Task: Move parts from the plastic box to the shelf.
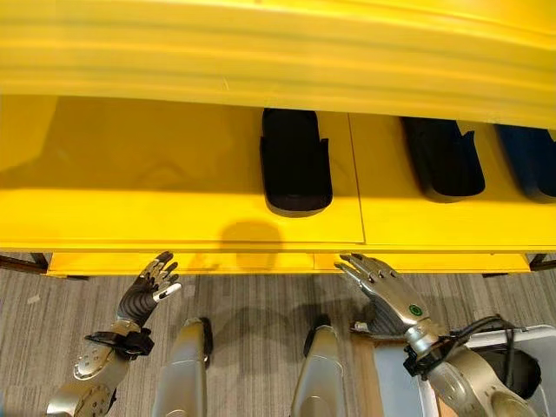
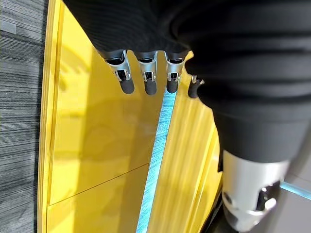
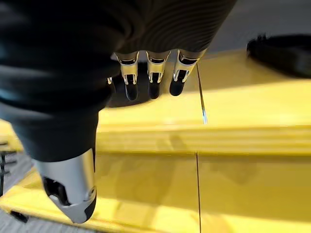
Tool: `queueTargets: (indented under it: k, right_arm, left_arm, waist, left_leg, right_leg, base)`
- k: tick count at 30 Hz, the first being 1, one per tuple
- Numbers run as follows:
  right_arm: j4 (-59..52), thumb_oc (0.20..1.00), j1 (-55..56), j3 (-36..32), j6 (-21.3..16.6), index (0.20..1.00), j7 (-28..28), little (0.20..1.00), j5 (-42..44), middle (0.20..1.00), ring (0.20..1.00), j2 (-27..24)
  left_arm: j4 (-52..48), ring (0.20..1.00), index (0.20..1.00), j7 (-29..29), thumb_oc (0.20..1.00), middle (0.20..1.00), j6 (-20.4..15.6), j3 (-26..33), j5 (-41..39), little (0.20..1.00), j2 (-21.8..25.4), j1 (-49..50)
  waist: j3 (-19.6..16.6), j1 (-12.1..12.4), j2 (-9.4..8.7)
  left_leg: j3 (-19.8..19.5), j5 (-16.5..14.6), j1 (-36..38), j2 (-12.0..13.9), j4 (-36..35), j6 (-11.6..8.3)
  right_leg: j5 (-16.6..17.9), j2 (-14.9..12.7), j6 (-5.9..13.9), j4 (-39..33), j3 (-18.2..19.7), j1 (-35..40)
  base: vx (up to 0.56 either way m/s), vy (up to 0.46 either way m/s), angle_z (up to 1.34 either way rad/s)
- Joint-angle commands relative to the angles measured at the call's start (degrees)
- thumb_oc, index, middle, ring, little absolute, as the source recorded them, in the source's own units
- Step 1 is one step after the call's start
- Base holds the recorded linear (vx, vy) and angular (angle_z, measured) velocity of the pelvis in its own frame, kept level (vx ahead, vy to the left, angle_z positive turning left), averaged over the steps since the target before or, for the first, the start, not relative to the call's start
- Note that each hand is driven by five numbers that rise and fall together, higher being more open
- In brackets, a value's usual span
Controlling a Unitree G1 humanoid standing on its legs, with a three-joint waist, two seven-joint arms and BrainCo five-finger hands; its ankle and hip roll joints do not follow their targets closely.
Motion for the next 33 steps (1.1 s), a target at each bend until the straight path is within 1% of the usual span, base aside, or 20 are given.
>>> queueTargets:
  k: [1, 2, 4, 11, 16, 26, 33]
  right_arm:
    - [0.7, 1.0, -1.9, 1.0, 0.7, 1.0, -1.3, 1.0, -0.8, 1.0, 1.0, 0.8]
    - [1.0, 1.0, -3.6, 2.9, 1.0, 1.0, -1.3, 1.0, -1.3, 1.0, 1.0, 0.9]
    - [1.2, 1.0, -5.3, 4.1, 1.1, 1.0, -1.3, 1.0, -1.6, 1.0, 1.0, 1.1]
    - [-0.3, 1.0, -11.3, 6.3, 1.1, 1.0, -2.2, 1.0, -0.5, 1.0, 1.0, 1.3]
    - [-0.5, 1.0, -15.9, 9.3, 1.2, 1.0, -2.8, 1.0, 0.0, 1.0, 1.0, 2.0]
    - [1.1, 1.0, -22.2, 14.6, 1.8, 1.0, -2.6, 1.0, 0.6, 1.0, 1.0, 3.0]
    - [2.9, 1.0, -24.3, 16.2, 2.3, 1.0, -3.0, 1.0, 1.1, 1.0, 1.0, 4.1]
  left_arm:
    - [-0.6, 1.0, 1.0, 1.3, 1.0, 1.0, -3.2, -0.1, 3.3, 1.0, -0.9, -2.4]
    - [-0.5, 1.0, 1.0, 1.6, 1.0, 1.0, -3.2, -0.2, 3.3, 1.0, -1.2, -2.6]
    - [-0.3, 1.0, 1.0, 2.0, 1.0, 1.0, -3.3, -0.1, 3.6, 1.0, -1.5, -2.8]
    - [-0.5, 1.0, 1.0, 2.6, 1.0, 1.0, -3.2, -0.1, 3.7, 1.0, -1.6, -3.6]
    - [-0.6, 1.0, 1.0, 3.4, 1.0, 1.0, -3.6, 0.0, 4.0, 1.0, -2.0, -4.3]
    - [-0.8, 1.0, 1.0, 4.3, 1.0, 1.0, -4.2, 0.7, 4.1, 1.0, -3.0, -4.4]
    - [-0.8, 1.0, 1.0, 4.8, 1.0, 1.0, -4.6, 0.9, 4.1, 1.0, -3.2, -4.3]
  waist:
    - [-0.1, 1.4, 0.6]
    - [-0.1, 1.5, 0.62]
    - [0.0, 1.6, 0.74]
    - [0.4, 2.0, 0.87]
    - [0.6, 2.3, 1.12]
    - [0.4, 2.9, 1.65]
    - [0.6, 3.1, 1.85]
  left_leg:
    - [-1.9, 3.2, -1.0, 0.7, -0.3, -0.47]
    - [-1.9, 3.0, -1.2, 0.7, -0.1, -0.49]
    - [-1.8, 3.0, -1.3, 0.7, 0.0, -0.48]
    - [-1.7, 3.1, -1.9, 0.5, 0.3, -0.29]
    - [-1.6, 3.1, -2.3, 0.3, 0.3, -0.11]
    - [-1.7, 3.0, -3.2, -0.1, 0.5, 0.03]
    - [-1.8, 3.0, -3.6, -0.2, 0.7, 0.26]
  right_leg:
    - [-2.5, 2.4, -3.84, 10.4, 0.1, -4.6]
    - [-2.7, 2.4, -3.86, 10.7, 0.3, -4.8]
    - [-2.8, 2.3, -3.88, 10.8, 0.3, -4.9]
    - [-2.6, 2.1, -3.84, 10.7, 0.4, -5.2]
    - [-2.6, 2.0, -3.91, 11.0, 0.3, -5.4]
    - [-2.9, 1.8, -4.01, 11.6, 0.2, -6.1]
    - [-3.0, 1.8, -4.1, 12.0, 0.2, -6.5]
  base:
    - [0.0, 0.0, 0.0]
    - [0.0, 0.0, 0.0]
    - [0.0, 0.0, 0.0]
    - [0.0, 0.0, 0.0]
    - [0.01, -0.001, 0.04]
    - [0.0, 0.0, 0.0]
    - [0.0, 0.0, 0.0]
